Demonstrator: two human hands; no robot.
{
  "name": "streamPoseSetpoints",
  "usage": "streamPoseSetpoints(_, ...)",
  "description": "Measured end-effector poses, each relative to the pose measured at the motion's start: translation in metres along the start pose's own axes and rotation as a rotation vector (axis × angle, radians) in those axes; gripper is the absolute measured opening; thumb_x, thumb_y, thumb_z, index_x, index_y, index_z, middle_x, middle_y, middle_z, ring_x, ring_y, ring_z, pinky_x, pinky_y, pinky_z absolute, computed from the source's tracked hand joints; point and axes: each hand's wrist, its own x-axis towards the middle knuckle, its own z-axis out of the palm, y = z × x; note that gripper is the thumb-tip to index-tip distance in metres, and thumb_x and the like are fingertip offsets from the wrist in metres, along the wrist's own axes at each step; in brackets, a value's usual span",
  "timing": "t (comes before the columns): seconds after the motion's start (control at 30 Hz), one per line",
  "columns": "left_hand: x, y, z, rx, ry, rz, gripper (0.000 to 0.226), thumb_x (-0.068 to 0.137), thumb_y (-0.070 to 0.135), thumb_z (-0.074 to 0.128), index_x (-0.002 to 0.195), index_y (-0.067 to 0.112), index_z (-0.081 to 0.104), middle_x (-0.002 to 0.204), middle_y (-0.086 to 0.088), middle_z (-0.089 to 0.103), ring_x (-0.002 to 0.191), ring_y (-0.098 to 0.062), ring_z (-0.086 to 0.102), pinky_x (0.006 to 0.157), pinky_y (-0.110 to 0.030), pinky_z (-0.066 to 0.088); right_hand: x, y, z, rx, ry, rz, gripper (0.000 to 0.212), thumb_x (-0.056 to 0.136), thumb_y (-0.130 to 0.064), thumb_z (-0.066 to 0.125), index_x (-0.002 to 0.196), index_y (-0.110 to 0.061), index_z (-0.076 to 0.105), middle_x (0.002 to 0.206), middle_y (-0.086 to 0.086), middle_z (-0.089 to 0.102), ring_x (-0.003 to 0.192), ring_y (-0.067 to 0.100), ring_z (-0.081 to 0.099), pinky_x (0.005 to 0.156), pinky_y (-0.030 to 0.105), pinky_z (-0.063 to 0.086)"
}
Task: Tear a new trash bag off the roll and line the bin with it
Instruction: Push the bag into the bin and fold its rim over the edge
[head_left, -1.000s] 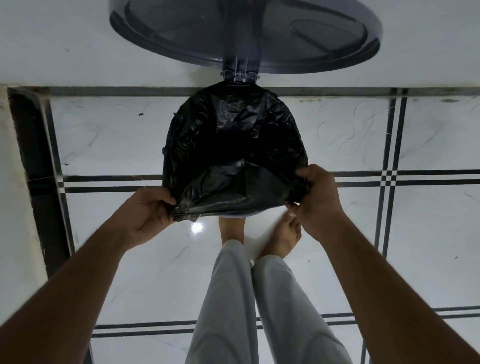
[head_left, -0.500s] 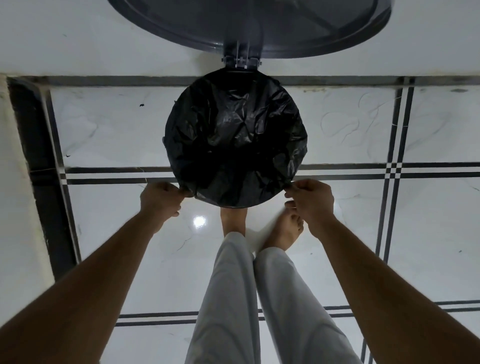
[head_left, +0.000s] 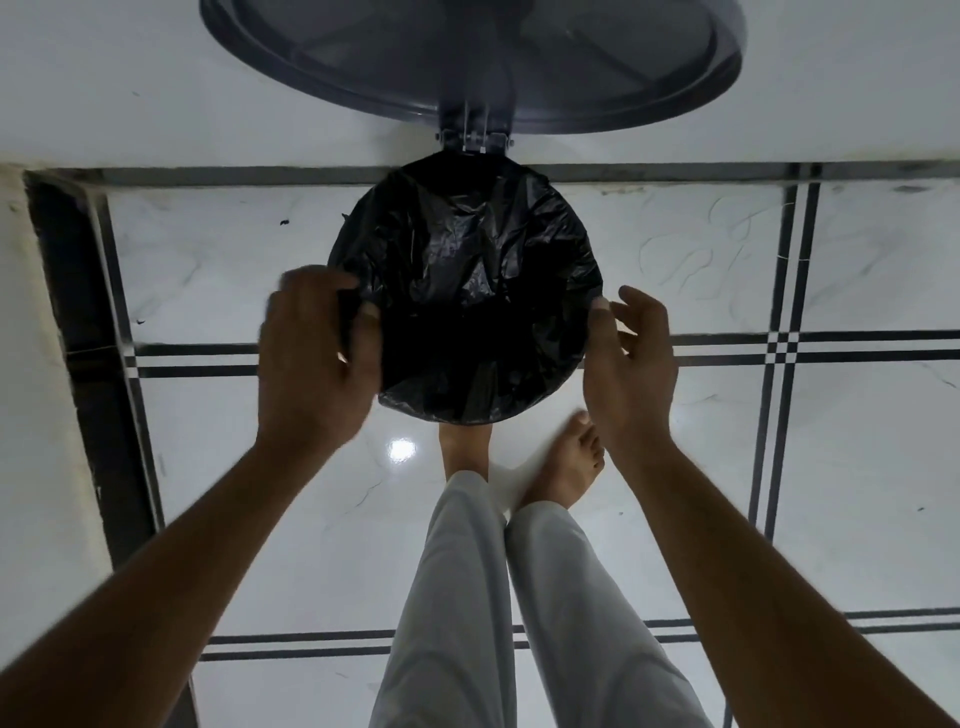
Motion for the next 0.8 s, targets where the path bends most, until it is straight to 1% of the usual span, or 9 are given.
streamPoseSetpoints(0.03,0.0,0.005,0.0,0.185,-0.158,0.181,0.027,0.102,0.031,0.063,0.121,0.011,0.065,0.115,-0.007,0.07,0.106,-0.032,0.063,0.087,-0.044,0.048,-0.002,-0.002,0.003,-0.038,-0.001,-0.06,0.04,0.11,-0.046,0.062,0.145,-0.025,0.064,0.13,-0.015,0.069,0.106,-0.002,0.068,0.092,0.021,0.054)
streamPoseSetpoints(0.1,0.004,0.013,0.005,0.517,-0.289,0.285,0.027,0.096,0.035,0.066,0.103,0.01,0.073,0.096,-0.01,0.076,0.1,-0.037,0.063,0.09,-0.05,0.045,0.0,0.0,0.008,-0.136,0.018,-0.141,0.037,0.11,-0.046,0.062,0.139,-0.025,0.072,0.127,-0.016,0.067,0.104,0.006,0.072,0.092,0.021,0.054)
streamPoseSetpoints(0.23,0.017,0.058,0.029,0.458,-0.448,0.4,0.014,0.095,0.018,0.06,0.103,0.012,0.07,0.092,-0.009,0.07,0.09,-0.033,0.066,0.083,-0.045,0.049,0.01,0.006,0.007,-0.236,0.05,-0.216,0.032,0.11,-0.042,0.064,0.131,-0.023,0.079,0.12,-0.013,0.068,0.089,0.006,0.071,0.077,0.0,0.04)
streamPoseSetpoints(0.33,0.03,0.068,0.066,0.256,-0.685,0.025,0.022,0.101,0.018,0.053,0.118,0.008,0.064,0.113,-0.017,0.07,0.106,-0.04,0.072,0.095,-0.048,0.058,0.014,0.015,0.007,-0.303,0.055,-0.276,0.033,0.11,-0.042,0.065,0.129,-0.02,0.081,0.119,-0.007,0.07,0.082,0.003,0.067,0.075,-0.004,0.037)
streamPoseSetpoints(0.43,0.048,0.057,0.114,0.124,-0.721,-0.319,0.047,0.109,0.019,0.049,0.151,-0.002,0.046,0.153,-0.029,0.051,0.142,-0.046,0.051,0.118,-0.047,0.039,0.017,0.024,0.009,-0.315,0.068,-0.323,0.031,0.109,-0.039,0.067,0.126,-0.017,0.082,0.117,-0.008,0.07,0.085,0.008,0.069,0.075,-0.003,0.038)
streamPoseSetpoints(0.5,0.061,0.053,0.14,-0.022,-0.685,-0.467,0.056,0.114,0.027,0.047,0.16,-0.003,0.039,0.164,-0.029,0.043,0.153,-0.043,0.041,0.123,-0.04,0.03,0.018,0.03,0.01,-0.287,0.074,-0.354,0.028,0.108,-0.036,0.071,0.126,-0.016,0.082,0.117,-0.012,0.067,0.091,0.01,0.071,0.075,-0.002,0.043)
streamPoseSetpoints(0.6,0.067,0.052,0.153,-0.19,-0.759,-0.627,0.065,0.114,0.043,0.047,0.167,0.009,0.033,0.172,-0.018,0.036,0.157,-0.036,0.036,0.121,-0.034,0.03,0.022,0.042,0.011,-0.257,0.081,-0.376,0.029,0.107,-0.034,0.075,0.13,-0.016,0.081,0.121,-0.015,0.067,0.095,0.011,0.073,0.073,0.004,0.051)
streamPoseSetpoints(0.7,0.06,0.045,0.169,-0.249,-0.858,-0.723,0.065,0.114,0.034,0.05,0.168,0.009,0.025,0.176,-0.015,0.027,0.161,-0.032,0.027,0.115,-0.03,0.021,0.025,0.054,0.012,-0.208,0.088,-0.435,0.032,0.105,-0.032,0.078,0.132,-0.014,0.079,0.124,-0.013,0.067,0.094,0.015,0.075,0.072,0.019,0.06)
streamPoseSetpoints(0.8,0.051,0.04,0.177,-0.177,-0.877,-0.715,0.063,0.112,0.029,0.055,0.165,0.005,0.032,0.171,-0.021,0.034,0.158,-0.035,0.033,0.121,-0.037,0.026,0.026,0.058,0.014,-0.186,0.107,-0.452,0.034,0.105,-0.032,0.078,0.134,-0.014,0.078,0.123,-0.016,0.065,0.092,0.015,0.075,0.07,0.019,0.059)
